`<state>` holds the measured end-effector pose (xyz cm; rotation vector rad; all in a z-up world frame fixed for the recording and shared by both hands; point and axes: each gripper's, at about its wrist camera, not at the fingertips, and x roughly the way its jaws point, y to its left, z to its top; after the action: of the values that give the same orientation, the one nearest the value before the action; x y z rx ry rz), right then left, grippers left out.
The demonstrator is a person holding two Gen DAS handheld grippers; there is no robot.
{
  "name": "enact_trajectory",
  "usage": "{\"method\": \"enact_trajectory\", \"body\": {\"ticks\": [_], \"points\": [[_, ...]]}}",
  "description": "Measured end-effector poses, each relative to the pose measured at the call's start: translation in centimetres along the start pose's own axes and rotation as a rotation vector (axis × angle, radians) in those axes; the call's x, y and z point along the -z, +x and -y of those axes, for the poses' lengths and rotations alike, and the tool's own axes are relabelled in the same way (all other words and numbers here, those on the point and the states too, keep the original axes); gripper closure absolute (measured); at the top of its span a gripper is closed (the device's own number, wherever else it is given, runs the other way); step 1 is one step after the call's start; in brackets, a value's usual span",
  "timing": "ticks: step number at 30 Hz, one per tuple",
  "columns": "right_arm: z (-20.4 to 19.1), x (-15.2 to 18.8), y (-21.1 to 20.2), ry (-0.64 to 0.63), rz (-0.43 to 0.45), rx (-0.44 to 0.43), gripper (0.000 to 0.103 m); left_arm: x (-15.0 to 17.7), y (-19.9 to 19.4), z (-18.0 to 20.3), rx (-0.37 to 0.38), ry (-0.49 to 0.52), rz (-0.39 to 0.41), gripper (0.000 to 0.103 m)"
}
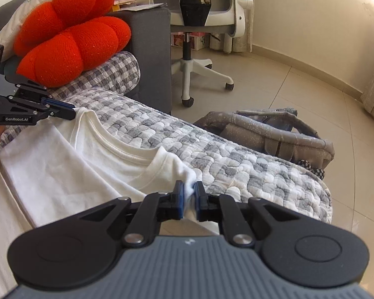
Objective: Fold clothes
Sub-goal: 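Lift the held shirt edge with both grippers and fold it over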
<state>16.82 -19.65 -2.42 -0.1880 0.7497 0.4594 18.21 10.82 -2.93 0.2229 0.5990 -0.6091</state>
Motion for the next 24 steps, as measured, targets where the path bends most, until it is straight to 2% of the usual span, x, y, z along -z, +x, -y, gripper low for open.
{"method": "enact_trajectory", "body": {"ticks": [12,18,24], "points": [[-4.4,0.8,-10.1,-0.043,0.152,0.015,0.093,0.6,-10.3,4.6,-0.032,0.102,0.188,0.1],[-7.2,3.3,-14.6,-0.056,0.18,0.001,0.094,2.8,-15.5,7.5,-0.014,0.165,0.217,0.1],[-9.5,7.3,-17.1,-0.062,0.15,-0.015,0.095,6.0,-18.8,9.8,0.029,0.197,0.191,0.1]]}}
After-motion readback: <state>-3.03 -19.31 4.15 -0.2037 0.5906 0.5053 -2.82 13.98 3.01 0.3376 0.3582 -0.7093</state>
